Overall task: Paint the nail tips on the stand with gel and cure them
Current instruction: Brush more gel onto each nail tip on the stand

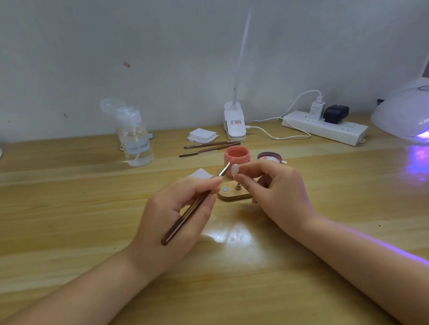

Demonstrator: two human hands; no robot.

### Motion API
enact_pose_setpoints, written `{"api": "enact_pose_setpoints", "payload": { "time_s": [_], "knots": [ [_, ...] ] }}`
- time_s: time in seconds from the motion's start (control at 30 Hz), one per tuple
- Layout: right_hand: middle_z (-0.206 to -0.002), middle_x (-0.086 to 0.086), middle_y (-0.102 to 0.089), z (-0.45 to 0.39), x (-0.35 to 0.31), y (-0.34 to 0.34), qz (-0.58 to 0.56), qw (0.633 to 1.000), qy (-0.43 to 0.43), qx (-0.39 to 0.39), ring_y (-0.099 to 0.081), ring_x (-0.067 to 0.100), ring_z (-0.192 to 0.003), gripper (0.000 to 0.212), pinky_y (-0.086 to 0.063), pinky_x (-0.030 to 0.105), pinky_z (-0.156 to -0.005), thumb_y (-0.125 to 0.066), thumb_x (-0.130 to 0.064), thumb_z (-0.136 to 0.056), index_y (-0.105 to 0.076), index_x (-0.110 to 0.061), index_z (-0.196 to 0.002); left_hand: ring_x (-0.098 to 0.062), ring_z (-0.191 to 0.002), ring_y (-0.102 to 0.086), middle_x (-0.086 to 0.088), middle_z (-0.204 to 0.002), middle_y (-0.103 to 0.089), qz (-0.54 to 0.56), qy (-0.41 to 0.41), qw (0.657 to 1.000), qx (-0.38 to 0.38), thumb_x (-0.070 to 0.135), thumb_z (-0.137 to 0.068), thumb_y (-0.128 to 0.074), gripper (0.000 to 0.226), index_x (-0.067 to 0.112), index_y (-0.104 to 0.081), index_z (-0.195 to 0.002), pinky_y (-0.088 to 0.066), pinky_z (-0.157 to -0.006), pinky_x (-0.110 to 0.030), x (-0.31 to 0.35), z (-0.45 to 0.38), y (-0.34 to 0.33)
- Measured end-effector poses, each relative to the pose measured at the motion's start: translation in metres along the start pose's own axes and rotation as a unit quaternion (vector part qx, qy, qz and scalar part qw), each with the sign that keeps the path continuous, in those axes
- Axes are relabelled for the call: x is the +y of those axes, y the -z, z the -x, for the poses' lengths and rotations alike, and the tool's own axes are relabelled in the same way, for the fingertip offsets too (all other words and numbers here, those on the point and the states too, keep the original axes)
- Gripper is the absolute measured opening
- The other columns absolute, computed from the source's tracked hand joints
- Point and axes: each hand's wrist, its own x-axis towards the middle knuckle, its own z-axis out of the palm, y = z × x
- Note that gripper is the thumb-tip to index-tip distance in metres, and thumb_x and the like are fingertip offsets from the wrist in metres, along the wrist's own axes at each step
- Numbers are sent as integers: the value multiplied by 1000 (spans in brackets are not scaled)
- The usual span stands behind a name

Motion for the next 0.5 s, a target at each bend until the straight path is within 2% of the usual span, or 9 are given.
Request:
{"api": "enact_pose_setpoints", "payload": {
  "time_s": [0.1,0.2,0.33,0.43,0.5],
  "knots": [
    [-76,-7,-69,0,-1,1,-7,1000,-13,-3,-54,6,-55,7,-54,38,-63,-73,-17,-84,-74,-14,-90,-14,-91,-65,3,-97,-67,-1,-31,999,-14,12,-89,-60,16,14,-69,-102,-48,-82,-22,0,-1,1],
    [-72,-9,-69,1,-2,1,-2,1000,-12,-8,-51,6,-53,4,-53,35,-62,-73,-16,-84,-75,-17,-87,-10,-93,-63,4,-96,-66,-33,-38,999,-6,15,-91,-60,15,15,-70,-103,-44,-85,-15,1,-1,2],
    [-74,-8,-70,2,-2,1,-11,1000,-11,-6,-50,7,-53,5,-51,32,-61,-73,-17,-85,-76,-17,-89,-15,-95,-68,3,-99,-71,-21,-6,1000,4,7,-88,-60,27,20,-67,-110,-52,-85,-25,1,1,0],
    [-75,-7,-71,2,-2,1,-8,1000,-12,-7,-51,9,-53,6,-51,32,-61,-74,-18,-85,-76,-17,-90,-16,-93,-69,2,-97,-72,-19,3,1000,4,11,-88,-61,23,19,-67,-109,-54,-83,-32,0,1,0],
    [-74,-7,-70,1,-1,1,-9,1000,-14,-8,-51,9,-53,6,-51,31,-61,-73,-18,-85,-76,-17,-90,-15,-91,-68,2,-96,-71,-26,-8,1000,-2,19,-89,-59,21,16,-68,-108,-54,-82,-31,-1,0,0]
  ]
}}
